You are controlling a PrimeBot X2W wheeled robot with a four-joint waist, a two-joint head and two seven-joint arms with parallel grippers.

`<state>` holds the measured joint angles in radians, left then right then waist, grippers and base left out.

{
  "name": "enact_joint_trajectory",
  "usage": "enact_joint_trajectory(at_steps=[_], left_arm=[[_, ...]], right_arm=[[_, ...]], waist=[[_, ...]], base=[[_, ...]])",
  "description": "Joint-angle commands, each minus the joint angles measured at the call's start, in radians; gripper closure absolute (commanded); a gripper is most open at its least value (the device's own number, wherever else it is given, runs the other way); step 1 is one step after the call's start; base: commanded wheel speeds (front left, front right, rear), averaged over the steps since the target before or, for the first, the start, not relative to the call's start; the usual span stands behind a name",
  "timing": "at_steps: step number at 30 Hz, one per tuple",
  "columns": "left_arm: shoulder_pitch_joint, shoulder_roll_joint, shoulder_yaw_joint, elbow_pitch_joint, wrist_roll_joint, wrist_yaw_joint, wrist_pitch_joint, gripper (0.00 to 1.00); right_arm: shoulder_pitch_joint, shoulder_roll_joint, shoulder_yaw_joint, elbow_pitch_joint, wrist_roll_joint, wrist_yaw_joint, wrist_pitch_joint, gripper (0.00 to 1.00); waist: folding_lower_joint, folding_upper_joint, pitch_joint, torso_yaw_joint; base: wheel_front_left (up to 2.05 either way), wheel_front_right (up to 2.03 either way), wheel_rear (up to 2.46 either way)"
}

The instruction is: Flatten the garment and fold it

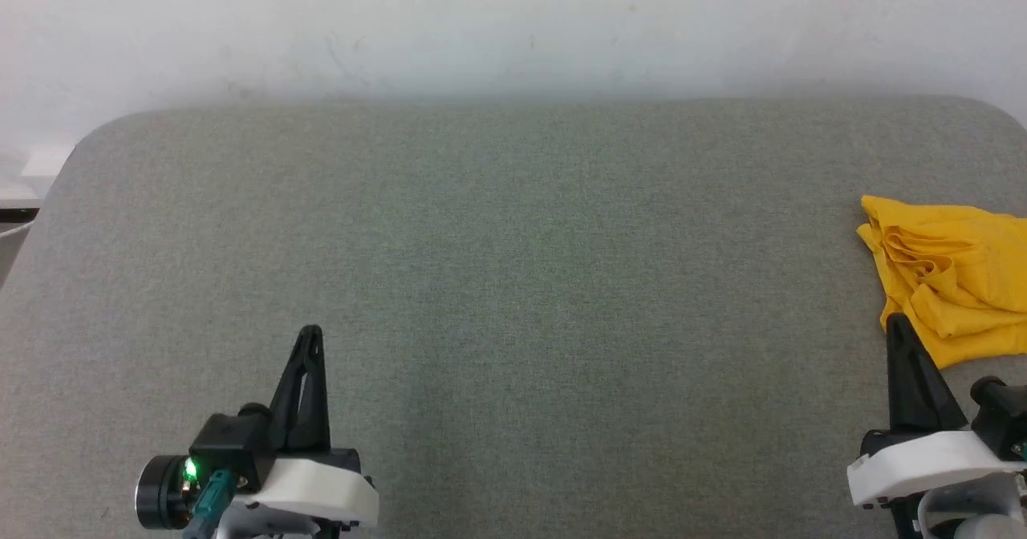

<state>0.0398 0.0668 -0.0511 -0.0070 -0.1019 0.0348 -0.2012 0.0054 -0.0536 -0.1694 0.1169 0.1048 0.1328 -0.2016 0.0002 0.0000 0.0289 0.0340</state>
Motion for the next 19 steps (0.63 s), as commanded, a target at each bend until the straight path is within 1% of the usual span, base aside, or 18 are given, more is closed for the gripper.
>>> enact_joint_trajectory(at_steps=[1, 19], left_arm=[[-0.009, -0.003, 0.005, 0.001, 0.012, -0.008, 0.005, 1.0], [-0.015, -0.006, 0.014, 0.002, 0.029, -0.013, 0.042, 1.0]], right_arm=[[-0.001, 0.001, 0.006, -0.006, -0.01, 0.0, 0.006, 1.0], [-0.002, 0.001, 0.037, -0.027, -0.028, -0.001, 0.042, 1.0]], waist=[[-0.0001, 0.0, 0.0, 0.0], [-0.0001, 0.0, -0.006, -0.007]], base=[[0.0, 0.0, 0.0], [0.0, 0.0, 0.0]])
